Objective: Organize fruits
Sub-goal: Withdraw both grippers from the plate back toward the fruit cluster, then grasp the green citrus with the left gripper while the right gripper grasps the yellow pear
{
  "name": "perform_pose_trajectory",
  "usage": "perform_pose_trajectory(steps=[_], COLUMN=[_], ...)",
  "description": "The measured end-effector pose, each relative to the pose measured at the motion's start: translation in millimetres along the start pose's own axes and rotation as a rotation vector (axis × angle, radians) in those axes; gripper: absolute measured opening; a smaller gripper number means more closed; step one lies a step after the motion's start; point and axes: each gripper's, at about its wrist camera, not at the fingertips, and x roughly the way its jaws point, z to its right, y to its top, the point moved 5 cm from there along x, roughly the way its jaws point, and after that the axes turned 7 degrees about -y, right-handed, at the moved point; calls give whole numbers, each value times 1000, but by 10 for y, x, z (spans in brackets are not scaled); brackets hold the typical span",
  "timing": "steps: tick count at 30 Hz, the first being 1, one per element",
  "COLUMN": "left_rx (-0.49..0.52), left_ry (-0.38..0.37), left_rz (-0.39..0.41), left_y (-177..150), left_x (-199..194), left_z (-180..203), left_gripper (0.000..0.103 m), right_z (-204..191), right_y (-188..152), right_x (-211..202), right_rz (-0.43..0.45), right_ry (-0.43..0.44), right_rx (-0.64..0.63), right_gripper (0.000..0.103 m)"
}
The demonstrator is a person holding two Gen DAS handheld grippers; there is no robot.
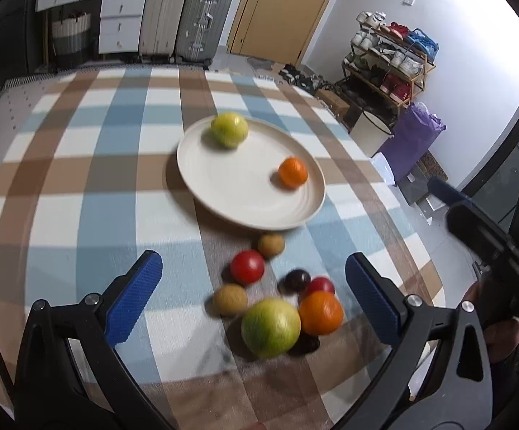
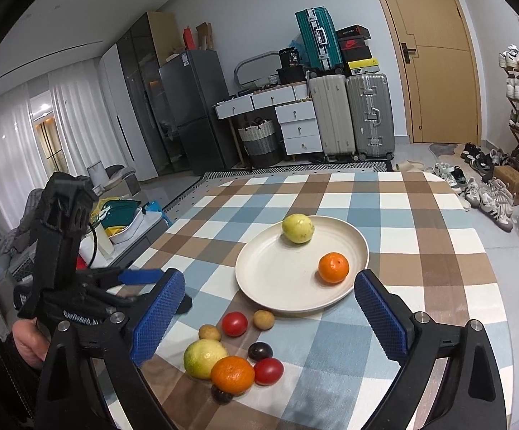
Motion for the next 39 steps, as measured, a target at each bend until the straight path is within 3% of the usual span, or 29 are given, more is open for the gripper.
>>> perform_pose_trajectory(steps=[14,20,25,39], left_rx=[-22,-78,-138,-159], left_ry=[-41,-64,-129,-184], left_rz=[-87,-87,-96,-132], left_y=[-377,-429,-471,-553], left_x=[236,261,312,463], left_z=[-52,-160,-229,-186], left_gripper=[102,102,101,71], right_z=[-40,-52,-54,-96], right_y=[-34,-37,-36,-98], right_x=[-72,-69,-68,-13], right_rz=[3,1,2,-13], right_ry=[7,8,9,19], right_rx=[-15,-15,-15,-1], right_gripper=[98,98,98,98])
